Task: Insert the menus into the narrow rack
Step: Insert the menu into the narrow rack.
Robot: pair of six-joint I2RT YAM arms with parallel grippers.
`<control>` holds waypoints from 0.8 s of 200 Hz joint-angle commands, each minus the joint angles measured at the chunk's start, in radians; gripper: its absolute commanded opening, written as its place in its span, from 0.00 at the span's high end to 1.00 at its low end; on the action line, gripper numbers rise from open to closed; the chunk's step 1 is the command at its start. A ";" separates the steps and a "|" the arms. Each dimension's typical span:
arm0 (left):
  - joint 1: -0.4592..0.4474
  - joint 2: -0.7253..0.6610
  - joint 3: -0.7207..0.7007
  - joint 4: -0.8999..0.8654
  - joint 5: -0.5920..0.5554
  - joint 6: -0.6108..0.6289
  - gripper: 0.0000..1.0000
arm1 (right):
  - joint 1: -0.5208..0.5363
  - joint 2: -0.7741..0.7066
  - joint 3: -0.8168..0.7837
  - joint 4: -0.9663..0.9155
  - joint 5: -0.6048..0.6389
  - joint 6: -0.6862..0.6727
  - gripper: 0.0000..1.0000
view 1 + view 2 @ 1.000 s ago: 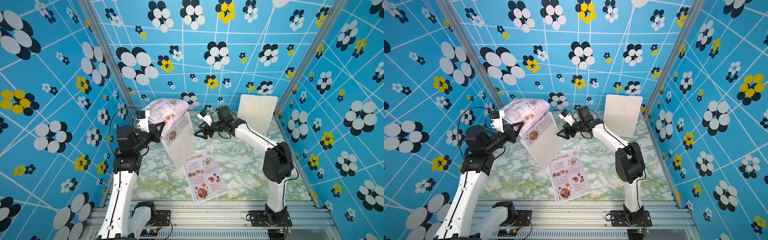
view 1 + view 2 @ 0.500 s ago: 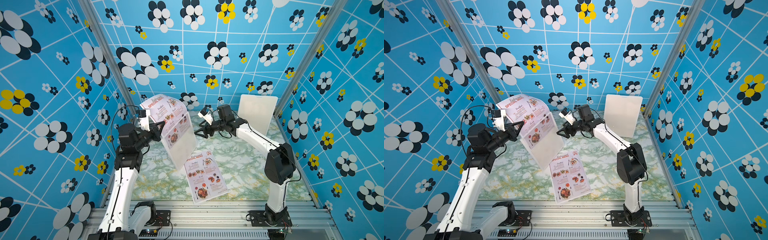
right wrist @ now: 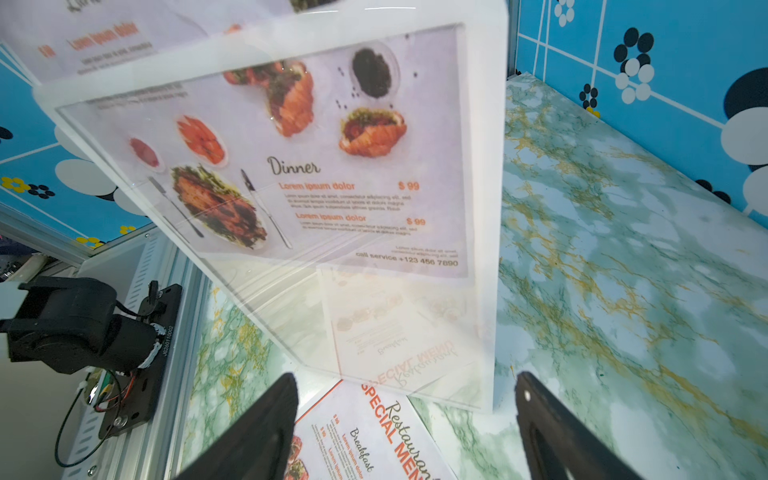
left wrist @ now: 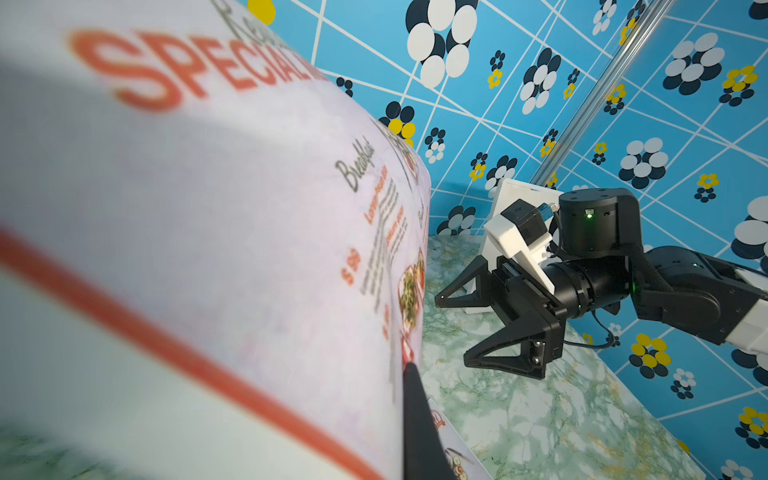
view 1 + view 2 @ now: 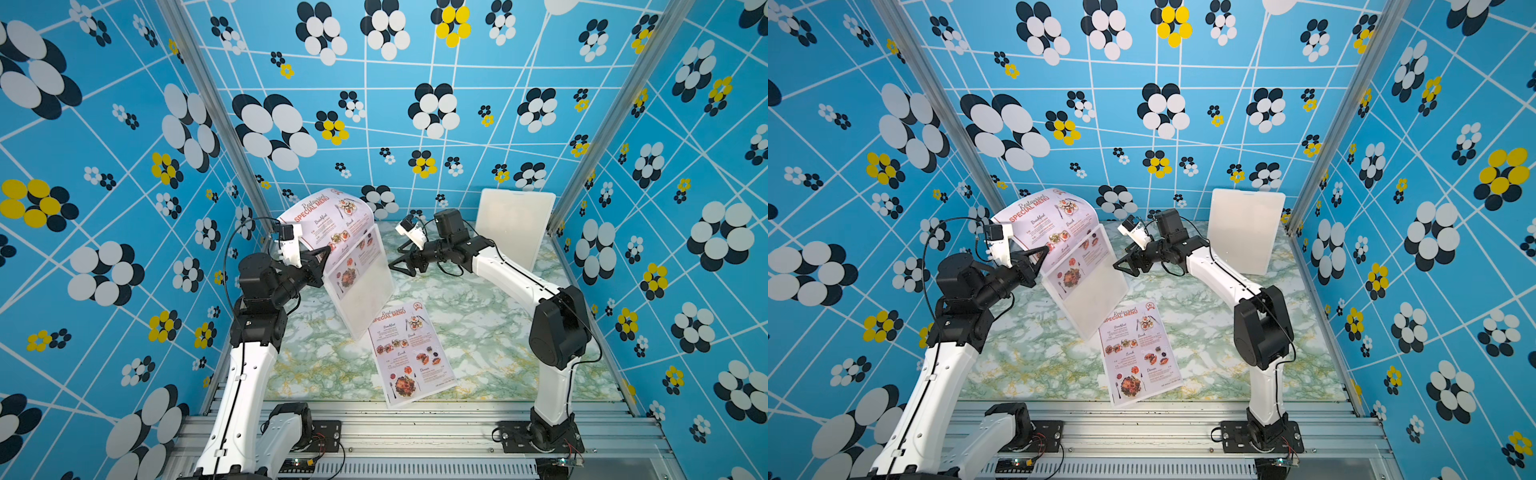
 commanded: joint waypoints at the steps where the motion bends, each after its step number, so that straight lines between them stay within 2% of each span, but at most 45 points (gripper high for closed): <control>1: -0.011 -0.016 -0.024 0.009 -0.017 0.019 1.00 | 0.007 -0.022 -0.017 0.012 0.001 -0.008 0.16; 38: -0.044 -0.018 -0.028 0.002 -0.040 0.022 1.00 | 0.009 -0.022 -0.023 0.019 0.001 -0.004 0.16; 45: -0.052 -0.018 -0.024 -0.004 -0.046 0.030 0.96 | 0.010 -0.021 -0.024 0.020 0.001 -0.004 0.16; 69: -0.055 -0.010 0.022 -0.051 -0.077 0.069 0.67 | 0.009 -0.026 -0.027 0.020 0.002 -0.004 0.16; 88: -0.049 -0.002 0.071 -0.073 -0.100 0.096 0.31 | 0.008 -0.031 -0.029 0.018 0.004 -0.007 0.16; 94: -0.049 0.002 0.086 -0.076 -0.103 0.104 0.24 | 0.009 -0.034 -0.032 0.018 0.007 -0.007 0.16; 121: -0.037 0.040 0.160 -0.097 -0.096 0.139 0.16 | 0.008 -0.042 -0.044 0.023 0.008 -0.007 0.16; 139: -0.025 0.066 0.196 -0.092 -0.099 0.144 0.15 | 0.009 -0.045 -0.051 0.024 0.009 -0.007 0.16; 150: -0.016 0.079 0.213 -0.084 -0.092 0.143 0.18 | 0.009 -0.048 -0.054 0.024 0.011 -0.007 0.16; 160: -0.008 0.091 0.227 -0.085 -0.083 0.142 0.25 | 0.009 -0.050 -0.055 0.024 0.013 -0.009 0.16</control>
